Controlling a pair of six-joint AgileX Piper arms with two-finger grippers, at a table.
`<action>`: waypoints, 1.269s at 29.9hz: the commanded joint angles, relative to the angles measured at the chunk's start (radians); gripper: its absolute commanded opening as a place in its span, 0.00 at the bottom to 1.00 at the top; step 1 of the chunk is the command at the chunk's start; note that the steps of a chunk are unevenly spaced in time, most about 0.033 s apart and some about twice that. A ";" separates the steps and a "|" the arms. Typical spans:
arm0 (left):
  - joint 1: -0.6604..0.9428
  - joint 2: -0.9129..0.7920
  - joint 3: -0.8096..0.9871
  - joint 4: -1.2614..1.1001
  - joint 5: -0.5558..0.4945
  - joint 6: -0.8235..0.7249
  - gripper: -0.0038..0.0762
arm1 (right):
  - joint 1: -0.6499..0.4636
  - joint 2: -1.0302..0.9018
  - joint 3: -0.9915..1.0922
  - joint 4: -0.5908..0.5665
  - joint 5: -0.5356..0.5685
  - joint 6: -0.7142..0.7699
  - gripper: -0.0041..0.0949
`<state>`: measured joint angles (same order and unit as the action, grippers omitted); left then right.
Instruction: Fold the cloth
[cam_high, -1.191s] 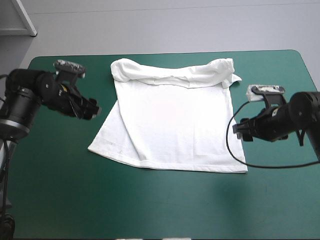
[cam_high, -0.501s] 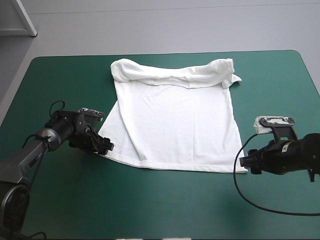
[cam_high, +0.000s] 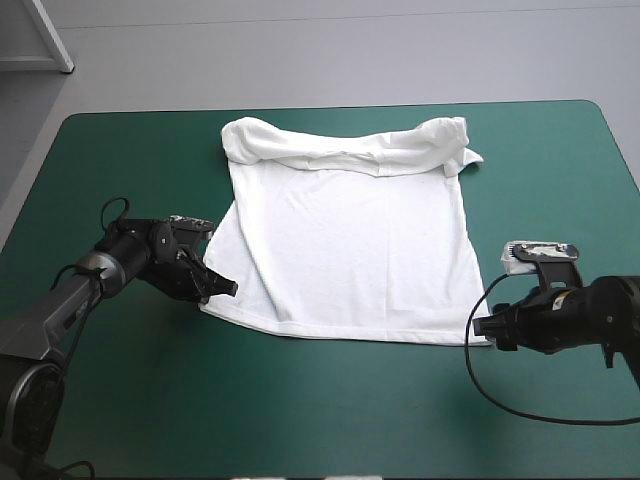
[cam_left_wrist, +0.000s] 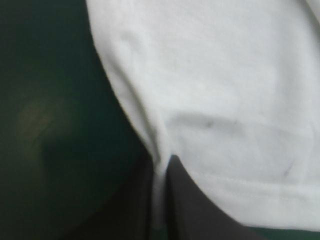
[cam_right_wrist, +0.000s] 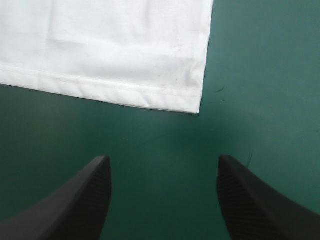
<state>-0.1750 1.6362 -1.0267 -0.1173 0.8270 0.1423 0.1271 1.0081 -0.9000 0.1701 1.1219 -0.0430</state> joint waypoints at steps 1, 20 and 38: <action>-0.002 -0.002 -0.002 0.011 0.009 -0.004 0.04 | 0.001 0.042 0.037 0.012 -0.107 -0.007 0.62; -0.002 -0.002 -0.002 0.009 0.020 -0.004 0.04 | 0.001 0.437 0.078 0.151 -0.328 -0.096 0.55; -0.002 -0.284 -0.228 0.017 0.041 -0.038 0.04 | 0.001 0.266 -0.257 0.136 -0.235 -0.135 0.03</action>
<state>-0.1758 1.4504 -1.1415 -0.0963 0.8571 0.1156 0.1271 1.3537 -1.0197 0.3043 0.8528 -0.1664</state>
